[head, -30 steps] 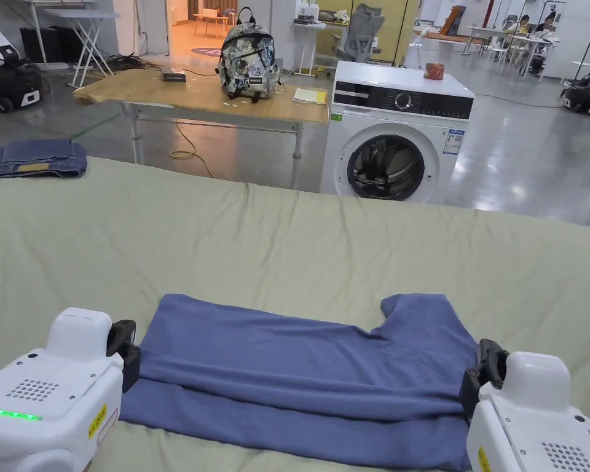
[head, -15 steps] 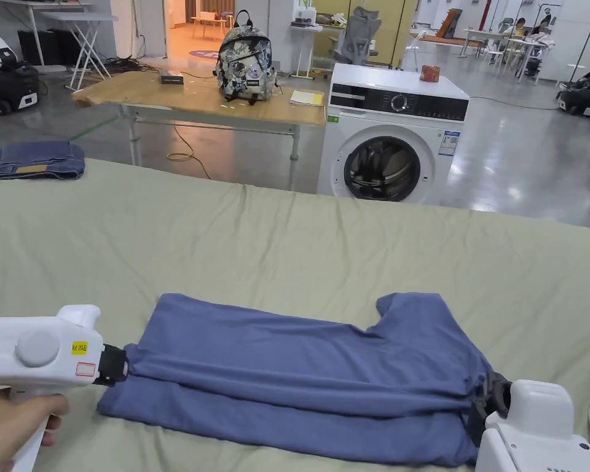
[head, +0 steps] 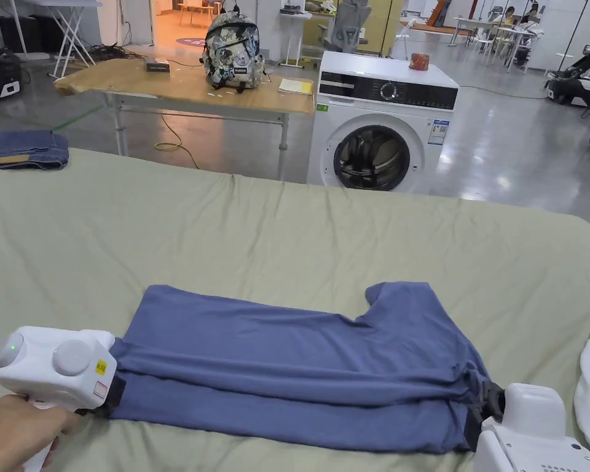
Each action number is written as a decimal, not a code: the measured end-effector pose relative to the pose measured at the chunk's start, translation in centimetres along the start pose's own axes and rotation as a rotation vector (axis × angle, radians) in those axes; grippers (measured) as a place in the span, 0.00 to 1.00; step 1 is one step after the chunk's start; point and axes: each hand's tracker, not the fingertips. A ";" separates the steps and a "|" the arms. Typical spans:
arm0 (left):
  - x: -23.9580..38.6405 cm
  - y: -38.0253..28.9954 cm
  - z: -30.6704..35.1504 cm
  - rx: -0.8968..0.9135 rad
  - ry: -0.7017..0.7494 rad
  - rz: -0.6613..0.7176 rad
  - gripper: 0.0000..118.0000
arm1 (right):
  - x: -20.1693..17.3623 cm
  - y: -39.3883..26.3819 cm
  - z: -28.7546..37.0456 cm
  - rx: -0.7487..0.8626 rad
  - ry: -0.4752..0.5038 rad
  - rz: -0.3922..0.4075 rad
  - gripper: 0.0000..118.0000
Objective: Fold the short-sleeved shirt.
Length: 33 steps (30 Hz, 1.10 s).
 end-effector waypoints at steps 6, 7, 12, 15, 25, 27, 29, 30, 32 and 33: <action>1.7 -2.8 3.3 0.057 -0.033 0.000 0.02 | 2.8 0.7 -2.6 -0.118 0.006 -0.071 0.00; 1.8 -3.3 3.8 0.076 -0.038 0.005 0.02 | 3.6 0.9 -3.4 -0.138 0.009 -0.081 0.00; 2.4 -4.9 6.2 0.125 -0.047 -0.002 0.02 | 6.8 1.6 -8.7 -0.363 0.044 -0.079 0.35; 2.2 -4.7 6.6 0.135 -0.050 0.008 0.02 | 7.5 0.8 -11.9 -0.503 0.078 -0.036 0.58; 1.5 -4.7 5.5 0.121 -0.052 0.031 0.02 | 6.2 -2.8 -14.8 -0.682 0.092 -0.014 0.02; 1.6 -4.8 5.6 0.123 -0.051 0.033 0.02 | 5.1 -2.9 -14.2 -0.680 0.099 -0.010 0.02; 1.3 -4.6 5.6 0.133 -0.052 0.031 0.02 | 4.7 -2.9 -13.8 -0.671 0.090 0.019 0.01; 1.3 -4.6 5.8 0.140 -0.053 0.030 0.02 | 4.9 -2.7 -13.5 -0.666 0.087 0.011 0.01; 1.0 -4.6 6.8 0.171 -0.061 0.040 0.02 | 5.1 -1.8 -12.4 -0.641 0.083 -0.014 0.01; 0.8 -4.5 7.2 0.181 -0.073 0.042 0.02 | 5.0 -1.4 -11.9 -0.630 0.085 -0.013 0.01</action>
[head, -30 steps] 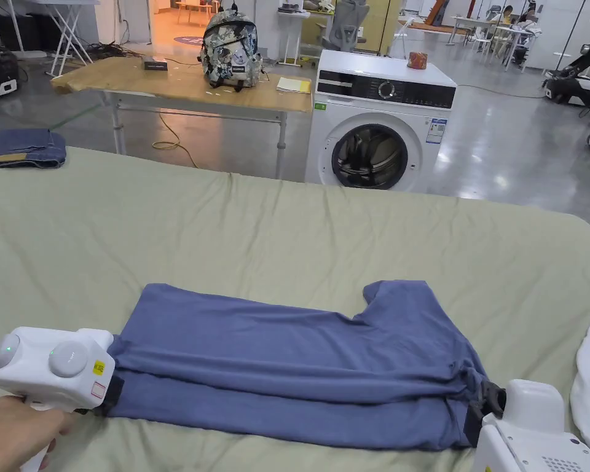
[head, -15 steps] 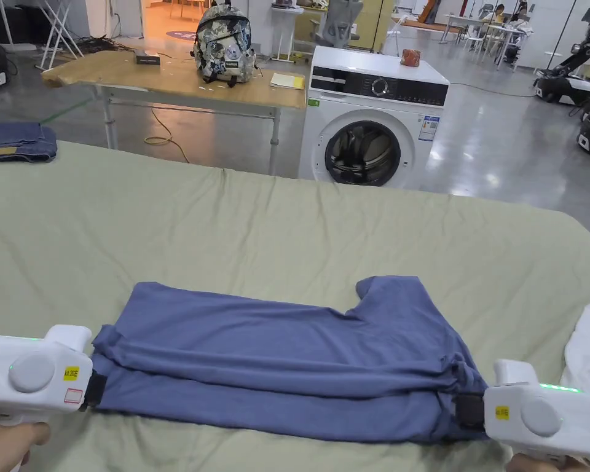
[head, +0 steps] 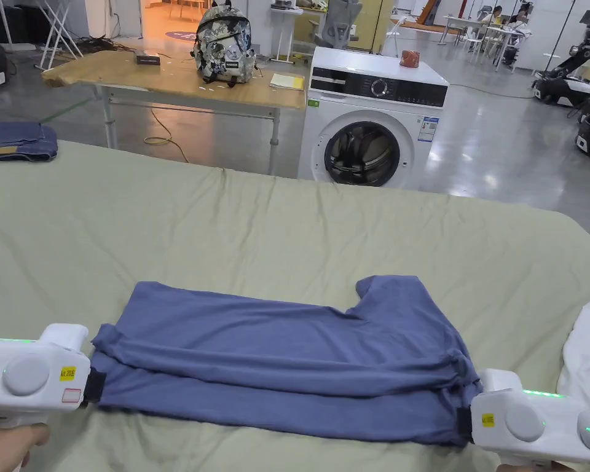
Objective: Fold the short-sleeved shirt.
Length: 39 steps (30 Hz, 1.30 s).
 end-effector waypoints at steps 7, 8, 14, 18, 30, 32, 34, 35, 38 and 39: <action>-0.5 0.5 4.2 0.083 -0.027 -0.003 0.02 | 0.9 0.5 5.4 0.075 -0.013 0.038 0.01; -0.7 0.2 4.6 0.086 -0.021 -0.009 0.02 | 0.9 0.2 6.1 0.082 -0.023 0.049 0.01; -2.6 -4.3 6.9 0.081 -0.031 0.012 0.02 | 1.7 -4.2 9.6 0.085 0.007 0.033 0.01; -3.3 -8.7 7.2 0.054 -0.029 0.027 0.02 | 1.5 -8.5 10.4 0.045 0.011 0.034 0.01; -4.0 -14.2 4.2 -0.030 0.003 0.070 0.02 | 1.2 -15.8 7.5 -0.041 -0.030 -0.006 0.01; -3.9 -14.2 4.1 -0.034 0.005 0.066 0.02 | 1.0 -16.0 7.2 -0.035 -0.039 0.007 0.02; -4.2 -14.0 4.1 -0.031 -0.004 0.075 0.02 | 1.0 -16.1 7.4 -0.022 -0.044 0.014 0.04; -4.3 -13.9 4.4 -0.029 -0.015 0.086 0.02 | 1.0 -16.0 7.7 -0.016 -0.045 0.012 0.07; -4.1 -13.0 5.6 -0.021 -0.031 0.115 0.14 | 0.9 -14.9 9.5 -0.022 -0.134 -0.012 0.47; -3.8 -12.6 6.0 0.006 -0.021 0.104 0.24 | 0.8 -14.5 10.2 0.001 -0.123 -0.016 0.56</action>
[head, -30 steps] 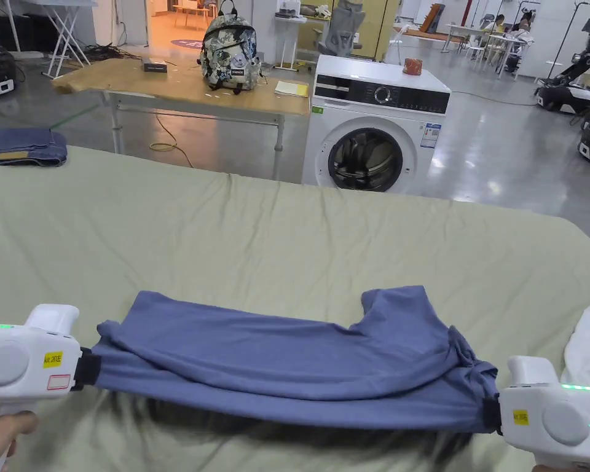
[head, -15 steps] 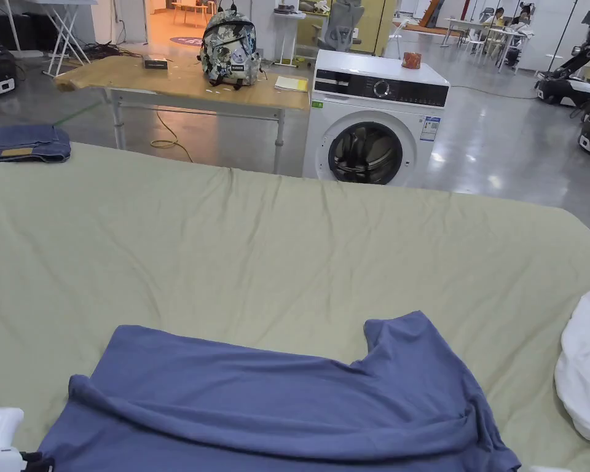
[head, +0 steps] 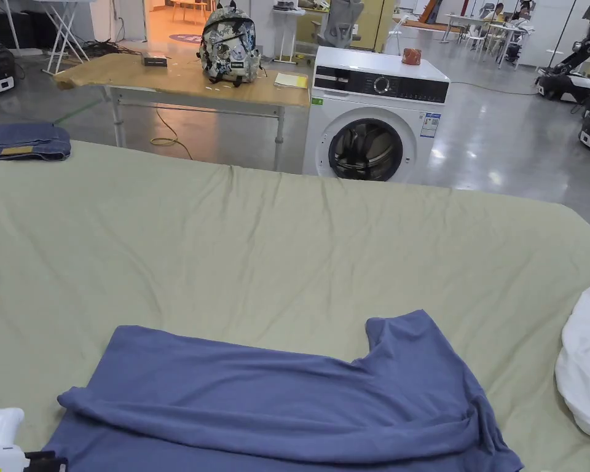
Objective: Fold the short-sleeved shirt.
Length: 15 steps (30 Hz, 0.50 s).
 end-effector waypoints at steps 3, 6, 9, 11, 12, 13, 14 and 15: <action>1.4 1.9 1.5 0.112 -0.003 -0.049 0.41 | -0.4 2.0 2.4 0.121 0.009 -0.013 0.56; 3.2 3.9 2.3 0.213 -0.024 -0.060 0.41 | -2.0 3.8 4.0 0.267 0.011 0.006 0.56; 5.3 5.4 2.7 0.325 -0.018 -0.105 0.41 | -4.2 5.4 5.1 0.426 0.044 -0.005 0.55; 7.1 6.2 3.1 0.418 0.024 -0.153 0.41 | -6.1 6.4 5.6 0.532 0.082 -0.011 0.44; 7.7 6.3 3.2 0.447 0.034 -0.168 0.40 | -6.8 6.8 5.8 0.565 0.084 -0.012 0.31; 8.3 6.4 3.3 0.484 0.042 -0.184 0.32 | -7.6 7.3 5.9 0.593 0.083 -0.008 0.09; 8.9 6.5 3.5 0.519 0.042 -0.194 0.22 | -8.4 7.7 6.1 0.616 0.092 -0.012 0.04; 9.4 6.5 3.7 0.549 0.045 -0.205 0.12 | -9.1 7.9 6.1 0.635 0.106 -0.016 0.03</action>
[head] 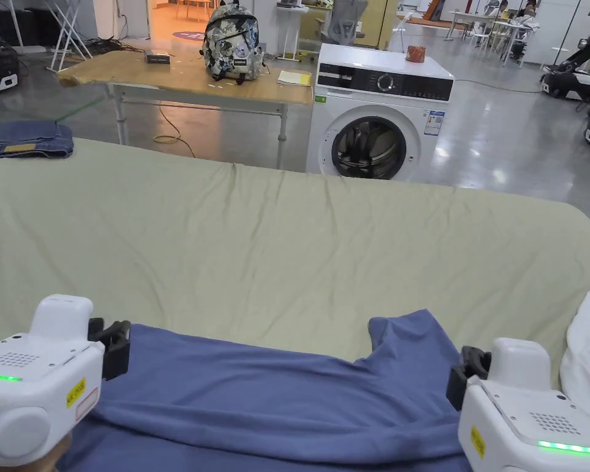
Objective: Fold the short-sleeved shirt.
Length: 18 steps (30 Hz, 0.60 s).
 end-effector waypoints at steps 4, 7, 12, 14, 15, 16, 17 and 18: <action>0.4 0.3 -0.8 0.036 0.020 -0.018 0.00 | -2.1 0.6 -0.6 0.049 0.043 -0.013 0.00; 0.5 0.6 -1.8 0.013 0.019 -0.020 0.00 | -3.0 0.7 -0.9 0.078 0.055 -0.013 0.00; -3.0 2.2 -7.0 -0.116 0.022 0.069 0.00 | -3.8 0.6 -2.0 0.055 0.073 -0.015 0.00; -4.9 3.0 -10.2 -0.192 0.008 0.070 0.00 | -3.6 0.4 -2.4 0.040 0.077 -0.007 0.00; -5.8 3.2 -11.8 -0.230 0.005 0.079 0.00 | -3.5 0.3 -2.7 0.031 0.071 -0.002 0.00; -6.6 3.5 -13.6 -0.305 -0.007 0.082 0.00 | -3.4 0.1 -3.0 0.026 0.072 -0.004 0.00; -7.4 3.6 -15.0 -0.344 -0.028 0.102 0.00 | -3.2 0.0 -3.2 0.017 0.071 -0.006 0.00; -7.5 4.1 -15.9 -0.403 -0.061 0.141 0.00 | -3.0 -0.1 -3.5 0.002 0.065 -0.005 0.00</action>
